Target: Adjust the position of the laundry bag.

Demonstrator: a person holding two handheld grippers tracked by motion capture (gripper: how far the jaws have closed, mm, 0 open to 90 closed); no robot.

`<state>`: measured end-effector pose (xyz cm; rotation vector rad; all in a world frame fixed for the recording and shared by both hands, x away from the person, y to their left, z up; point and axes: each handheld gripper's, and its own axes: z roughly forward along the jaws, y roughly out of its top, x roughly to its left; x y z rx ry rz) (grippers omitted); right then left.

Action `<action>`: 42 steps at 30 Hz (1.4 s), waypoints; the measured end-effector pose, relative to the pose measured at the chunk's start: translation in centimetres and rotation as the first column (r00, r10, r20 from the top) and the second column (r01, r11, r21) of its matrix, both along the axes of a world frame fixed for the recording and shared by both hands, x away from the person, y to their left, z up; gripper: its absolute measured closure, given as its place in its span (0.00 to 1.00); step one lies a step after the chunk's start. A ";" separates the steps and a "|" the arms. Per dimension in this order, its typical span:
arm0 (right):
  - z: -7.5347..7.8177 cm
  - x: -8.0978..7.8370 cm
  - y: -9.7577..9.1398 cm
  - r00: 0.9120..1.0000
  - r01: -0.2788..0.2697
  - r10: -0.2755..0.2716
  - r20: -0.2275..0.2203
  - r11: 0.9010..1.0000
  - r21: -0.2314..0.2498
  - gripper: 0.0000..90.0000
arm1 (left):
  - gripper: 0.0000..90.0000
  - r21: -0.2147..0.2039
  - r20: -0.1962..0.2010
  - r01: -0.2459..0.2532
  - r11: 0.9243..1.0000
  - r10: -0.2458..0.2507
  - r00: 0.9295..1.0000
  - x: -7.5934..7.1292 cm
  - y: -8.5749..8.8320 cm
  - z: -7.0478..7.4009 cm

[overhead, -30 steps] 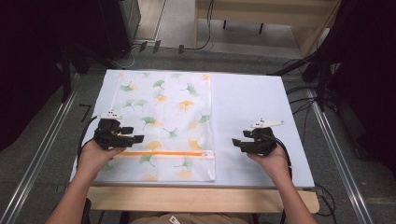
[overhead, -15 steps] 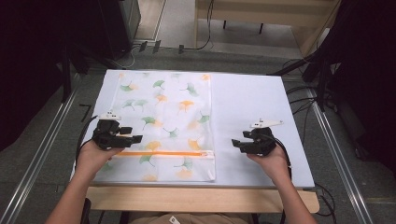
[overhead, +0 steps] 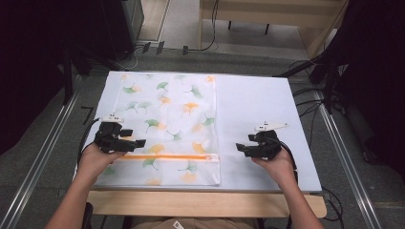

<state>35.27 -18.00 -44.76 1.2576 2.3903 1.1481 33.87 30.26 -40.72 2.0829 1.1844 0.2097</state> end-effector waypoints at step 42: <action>0.0 2.8 6.7 0.997 -0.071 0.071 0.002 0.997 -0.002 0.43 | 0.34 0.012 -0.046 -0.261 0.965 0.261 0.964 -2.5 8.0 -0.3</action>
